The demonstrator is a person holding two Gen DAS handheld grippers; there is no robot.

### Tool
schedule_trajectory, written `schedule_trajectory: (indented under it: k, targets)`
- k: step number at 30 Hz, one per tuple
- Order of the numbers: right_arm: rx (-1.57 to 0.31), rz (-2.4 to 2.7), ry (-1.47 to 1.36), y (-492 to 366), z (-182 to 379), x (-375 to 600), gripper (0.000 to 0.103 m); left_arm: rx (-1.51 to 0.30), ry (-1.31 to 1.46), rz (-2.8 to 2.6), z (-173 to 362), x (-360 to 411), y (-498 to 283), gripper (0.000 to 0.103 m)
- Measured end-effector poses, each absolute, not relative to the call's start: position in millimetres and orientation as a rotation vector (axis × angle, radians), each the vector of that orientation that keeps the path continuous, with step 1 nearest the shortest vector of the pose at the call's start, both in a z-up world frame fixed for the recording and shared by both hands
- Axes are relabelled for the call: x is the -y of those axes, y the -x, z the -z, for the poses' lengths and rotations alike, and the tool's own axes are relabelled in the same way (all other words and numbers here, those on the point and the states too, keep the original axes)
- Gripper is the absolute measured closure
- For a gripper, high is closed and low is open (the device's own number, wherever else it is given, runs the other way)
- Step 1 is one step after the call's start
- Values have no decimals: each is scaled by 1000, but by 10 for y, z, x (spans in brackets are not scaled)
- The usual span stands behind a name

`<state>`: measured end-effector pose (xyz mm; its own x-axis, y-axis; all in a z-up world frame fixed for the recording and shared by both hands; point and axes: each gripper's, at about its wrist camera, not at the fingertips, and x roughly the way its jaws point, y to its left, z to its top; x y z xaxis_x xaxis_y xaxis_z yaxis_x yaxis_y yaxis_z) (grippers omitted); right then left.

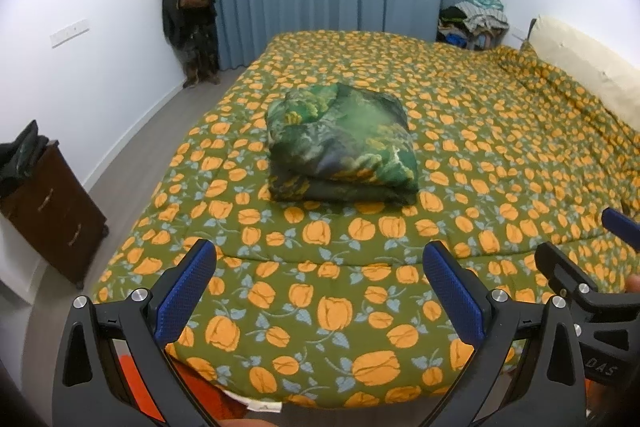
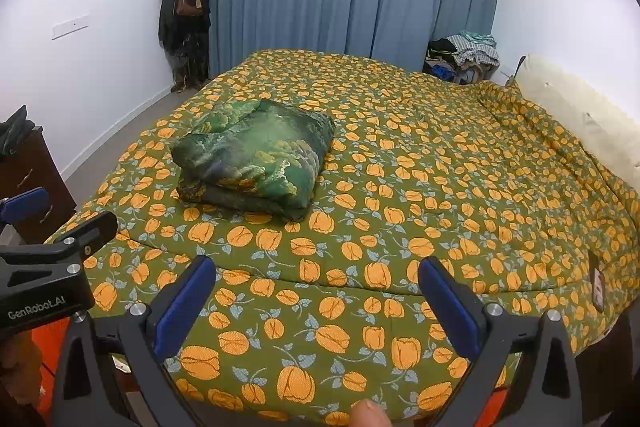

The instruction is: Fold large clothes

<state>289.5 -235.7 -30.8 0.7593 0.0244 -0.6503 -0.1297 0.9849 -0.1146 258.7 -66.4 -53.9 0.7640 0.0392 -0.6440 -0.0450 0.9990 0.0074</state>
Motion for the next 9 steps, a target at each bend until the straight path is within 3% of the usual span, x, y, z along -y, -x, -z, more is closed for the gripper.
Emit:
schedule_trajectory:
  k: [9]
  targets:
    - [-703, -85, 156, -2891, 311, 2356, 0, -692, -8, -47, 519, 704, -2563, 1]
